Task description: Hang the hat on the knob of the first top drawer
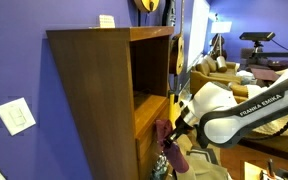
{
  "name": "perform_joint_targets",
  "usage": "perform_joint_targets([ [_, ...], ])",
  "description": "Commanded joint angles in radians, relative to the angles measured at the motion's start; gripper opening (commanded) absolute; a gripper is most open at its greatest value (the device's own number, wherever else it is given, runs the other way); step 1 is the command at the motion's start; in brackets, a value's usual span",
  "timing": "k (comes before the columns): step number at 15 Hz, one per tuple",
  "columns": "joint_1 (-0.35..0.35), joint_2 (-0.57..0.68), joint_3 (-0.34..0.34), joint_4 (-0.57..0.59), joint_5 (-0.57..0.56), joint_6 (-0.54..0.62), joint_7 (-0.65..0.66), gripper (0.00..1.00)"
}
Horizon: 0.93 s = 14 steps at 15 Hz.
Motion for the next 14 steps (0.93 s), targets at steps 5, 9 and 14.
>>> perform_joint_targets([
  [5, 0.056, 0.160, -0.038, 0.094, 0.100, 0.056, -0.018, 0.01],
  [9, 0.030, 0.238, -0.025, 0.116, 0.036, 0.034, -0.001, 0.01],
  [14, 0.018, 0.292, -0.028, 0.140, -0.023, 0.032, 0.014, 0.01],
])
